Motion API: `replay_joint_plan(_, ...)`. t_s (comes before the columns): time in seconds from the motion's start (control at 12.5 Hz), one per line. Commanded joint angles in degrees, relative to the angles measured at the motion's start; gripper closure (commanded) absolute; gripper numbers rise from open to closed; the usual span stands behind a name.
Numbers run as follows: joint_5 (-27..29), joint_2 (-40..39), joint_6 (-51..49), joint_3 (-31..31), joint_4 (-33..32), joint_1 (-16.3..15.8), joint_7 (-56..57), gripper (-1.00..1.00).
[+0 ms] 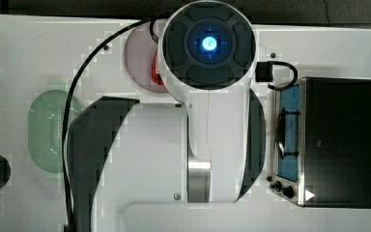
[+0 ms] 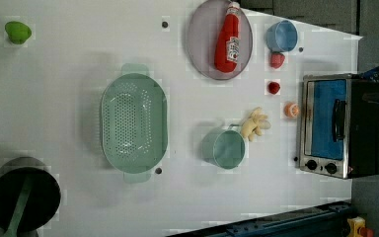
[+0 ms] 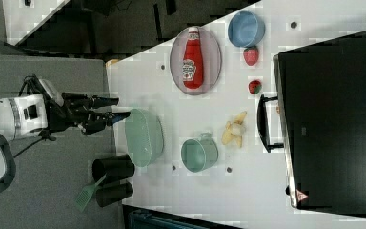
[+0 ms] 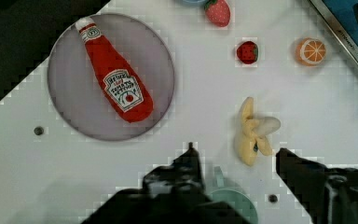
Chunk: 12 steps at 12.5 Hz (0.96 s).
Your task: Pick banana from table and place on oven.
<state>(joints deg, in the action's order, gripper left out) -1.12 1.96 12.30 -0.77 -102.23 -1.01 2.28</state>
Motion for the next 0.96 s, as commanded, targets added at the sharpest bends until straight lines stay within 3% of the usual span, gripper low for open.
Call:
replay_joint_plan(0.08, -0.92, 26.16, -8.84, -0.72, -17.93, 1.73, -5.53, -0.58)
replay_joint_plan(0.24, -0.92, 26.16, -8.85, -0.73, -18.29, 1.73, -5.53, -0.99)
replay_joint_plan(0.56, -0.92, 25.09, -7.56, -0.68, -20.11, 1.73, -5.53, -1.00)
replay_joint_plan(0.96, -0.92, 19.37, 5.83, -0.51, -27.33, 1.72, -5.53, -1.00)
